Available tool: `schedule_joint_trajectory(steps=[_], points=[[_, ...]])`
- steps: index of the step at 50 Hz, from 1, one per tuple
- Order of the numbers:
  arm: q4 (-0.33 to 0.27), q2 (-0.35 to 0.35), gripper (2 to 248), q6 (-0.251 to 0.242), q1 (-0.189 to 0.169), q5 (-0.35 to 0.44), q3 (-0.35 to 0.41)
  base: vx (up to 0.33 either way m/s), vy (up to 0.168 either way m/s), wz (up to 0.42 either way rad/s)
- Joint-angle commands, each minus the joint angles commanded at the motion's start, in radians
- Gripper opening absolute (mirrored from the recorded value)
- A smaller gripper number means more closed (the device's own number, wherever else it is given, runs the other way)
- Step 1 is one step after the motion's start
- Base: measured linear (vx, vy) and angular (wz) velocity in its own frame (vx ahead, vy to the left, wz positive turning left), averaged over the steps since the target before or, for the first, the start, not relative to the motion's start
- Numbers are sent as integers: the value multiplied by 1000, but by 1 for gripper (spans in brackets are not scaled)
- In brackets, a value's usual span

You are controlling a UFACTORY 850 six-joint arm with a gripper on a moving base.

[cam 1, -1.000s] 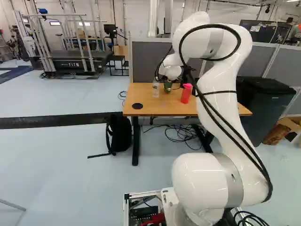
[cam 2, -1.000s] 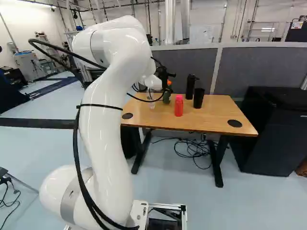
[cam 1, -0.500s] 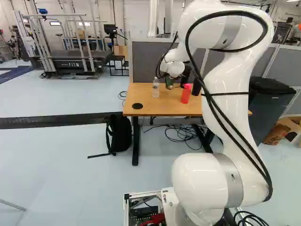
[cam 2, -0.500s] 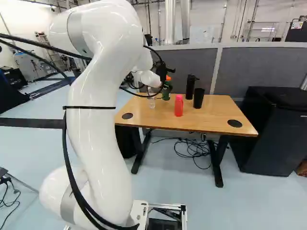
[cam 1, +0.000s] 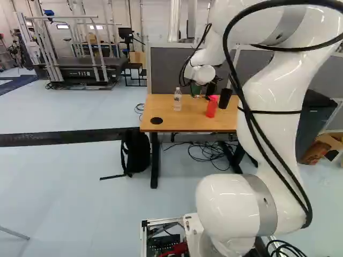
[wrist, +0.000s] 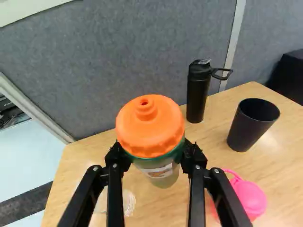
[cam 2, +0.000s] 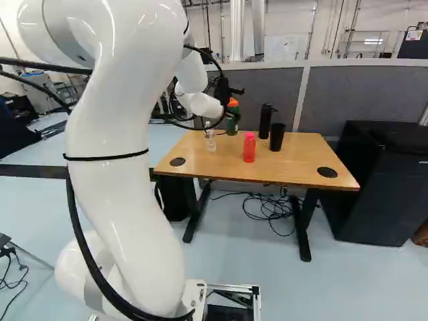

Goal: Pick up the green bottle from the table

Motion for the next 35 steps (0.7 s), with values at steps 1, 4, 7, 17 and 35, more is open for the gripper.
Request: schedule_joint_trajectory(steps=[1, 4, 7, 17, 35], points=[[0, 7, 122, 0, 0, 0, 5, 0, 0, 0], [0, 26, 122, 0, 0, 0, 22, 0, 0, 0], [0, 46, 122, 0, -1, 0, 38, 0, 0, 0], [0, 114, 122, 0, -2, 0, 92, 0, 0, 0], [-47, 233, 122, 0, -7, 0, 181, 0, 0, 0]])
